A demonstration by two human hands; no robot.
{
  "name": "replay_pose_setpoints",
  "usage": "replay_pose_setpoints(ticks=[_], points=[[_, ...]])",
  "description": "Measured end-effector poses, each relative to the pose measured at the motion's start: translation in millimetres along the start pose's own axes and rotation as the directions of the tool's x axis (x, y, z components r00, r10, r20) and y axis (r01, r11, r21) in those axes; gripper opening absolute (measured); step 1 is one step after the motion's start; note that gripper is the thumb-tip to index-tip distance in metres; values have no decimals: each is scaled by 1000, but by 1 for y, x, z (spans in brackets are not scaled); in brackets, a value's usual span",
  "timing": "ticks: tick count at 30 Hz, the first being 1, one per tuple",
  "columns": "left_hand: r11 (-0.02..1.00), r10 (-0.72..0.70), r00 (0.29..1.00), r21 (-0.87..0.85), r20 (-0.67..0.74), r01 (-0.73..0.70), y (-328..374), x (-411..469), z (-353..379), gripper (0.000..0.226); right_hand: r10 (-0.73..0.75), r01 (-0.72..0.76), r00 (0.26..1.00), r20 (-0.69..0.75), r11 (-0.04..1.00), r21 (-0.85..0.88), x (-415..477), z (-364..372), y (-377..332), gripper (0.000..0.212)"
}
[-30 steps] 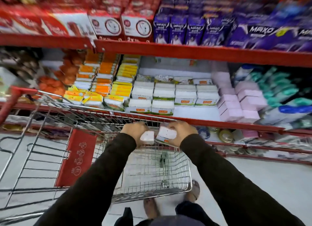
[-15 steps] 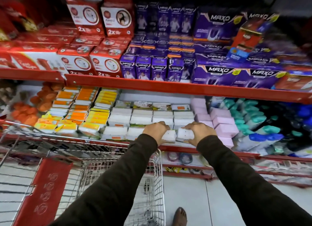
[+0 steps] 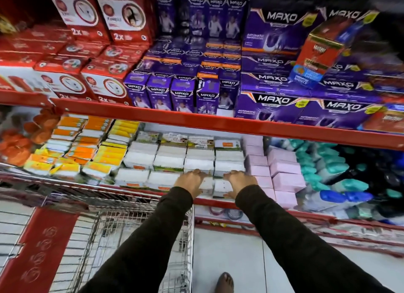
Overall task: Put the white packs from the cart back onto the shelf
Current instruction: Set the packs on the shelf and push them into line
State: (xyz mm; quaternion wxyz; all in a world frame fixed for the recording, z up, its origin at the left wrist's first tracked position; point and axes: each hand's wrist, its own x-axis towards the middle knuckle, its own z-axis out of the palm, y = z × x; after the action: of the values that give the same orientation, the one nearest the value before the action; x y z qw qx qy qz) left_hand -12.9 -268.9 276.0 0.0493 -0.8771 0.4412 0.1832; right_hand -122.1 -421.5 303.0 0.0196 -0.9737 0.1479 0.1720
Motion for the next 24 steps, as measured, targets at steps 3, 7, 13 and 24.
replay_pose_setpoints(ticks=[3,7,13,24], points=[[996,11,996,-83,-91,-18,-3,-9,4,63,-3,4,1000,-9,996,91,-3,4,4,52],[917,-158,900,-398,-405,-18,-1,-37,21,57,110,-42,984,-142,910,412,-18,17,5,47],[-93,-713,701,-994,26,-58,50,-71,36,12,563,-96,801,203,-214,972,-47,42,-31,15],[-897,-367,740,-427,565,-119,64,-44,1,69,174,-23,725,666,-961,276,-38,44,-38,75]])
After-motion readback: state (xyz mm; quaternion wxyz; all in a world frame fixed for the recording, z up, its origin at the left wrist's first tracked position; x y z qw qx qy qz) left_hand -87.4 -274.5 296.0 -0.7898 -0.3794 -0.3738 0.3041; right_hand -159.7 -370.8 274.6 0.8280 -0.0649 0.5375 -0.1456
